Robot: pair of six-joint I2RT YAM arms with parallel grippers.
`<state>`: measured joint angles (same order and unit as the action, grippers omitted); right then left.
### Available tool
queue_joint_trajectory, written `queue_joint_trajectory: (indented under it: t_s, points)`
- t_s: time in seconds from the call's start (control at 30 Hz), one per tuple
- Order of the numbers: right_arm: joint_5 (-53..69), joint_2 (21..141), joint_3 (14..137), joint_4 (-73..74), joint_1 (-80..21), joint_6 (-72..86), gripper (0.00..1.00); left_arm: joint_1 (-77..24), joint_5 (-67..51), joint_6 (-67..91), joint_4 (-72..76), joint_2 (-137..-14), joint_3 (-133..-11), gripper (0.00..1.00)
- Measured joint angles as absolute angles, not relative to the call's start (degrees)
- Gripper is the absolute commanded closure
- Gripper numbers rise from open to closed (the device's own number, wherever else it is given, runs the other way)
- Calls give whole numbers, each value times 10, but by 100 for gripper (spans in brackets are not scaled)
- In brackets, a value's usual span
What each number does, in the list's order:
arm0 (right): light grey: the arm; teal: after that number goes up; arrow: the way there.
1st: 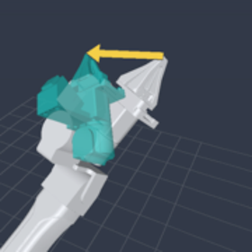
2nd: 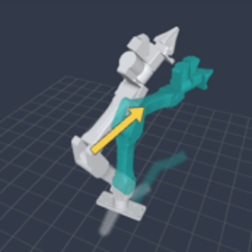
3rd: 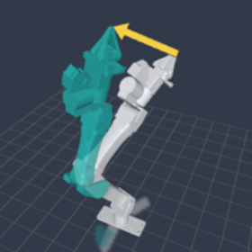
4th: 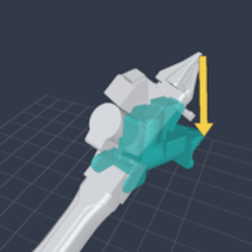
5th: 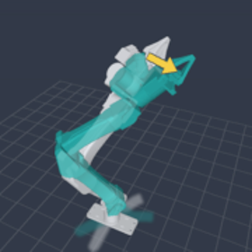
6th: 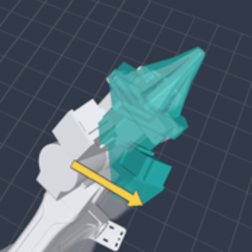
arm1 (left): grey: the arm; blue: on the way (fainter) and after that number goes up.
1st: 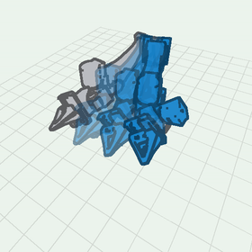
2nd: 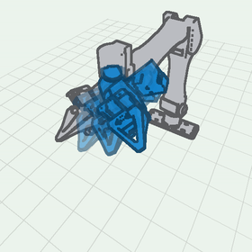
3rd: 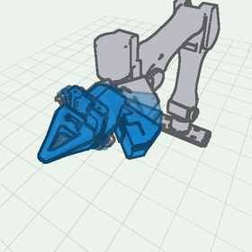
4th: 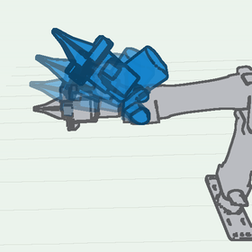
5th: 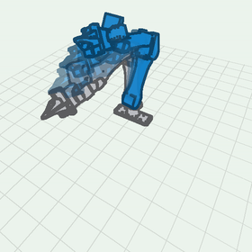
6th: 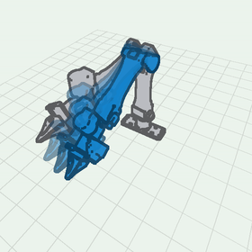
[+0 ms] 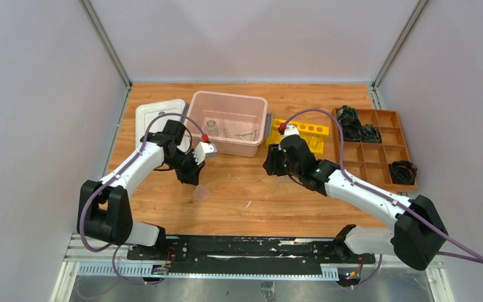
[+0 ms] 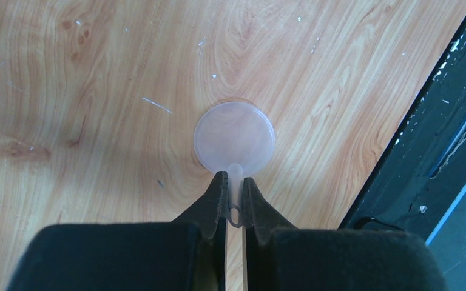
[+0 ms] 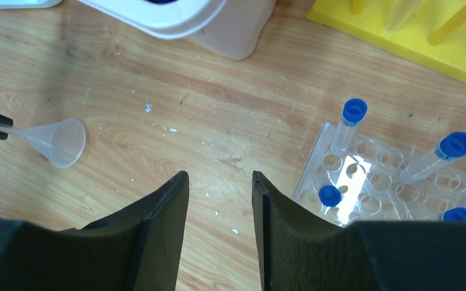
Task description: Organize the chemistry lab equipment
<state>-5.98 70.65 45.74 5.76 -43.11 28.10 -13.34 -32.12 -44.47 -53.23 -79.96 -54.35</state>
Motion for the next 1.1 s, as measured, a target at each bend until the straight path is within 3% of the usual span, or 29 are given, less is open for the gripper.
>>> queue_joint_trajectory:
  t_s: [0.23, 0.57, 0.97, 1.1]
  points:
    - [-45, 656, 421, 58, -431, 291, 56, -140, -314, -411, -550, -779, -568, 100]
    - [-43, 585, 419, 75, -431, 298, 57, -143, -353, -284, -563, -764, -845, 100]
    - [-47, 481, 417, 133, -431, 329, 56, -113, -382, -162, -467, -990, -953, 100]
    - [-56, 451, 416, 152, -431, 334, 56, -111, -379, -143, -454, -1040, -956, 87]
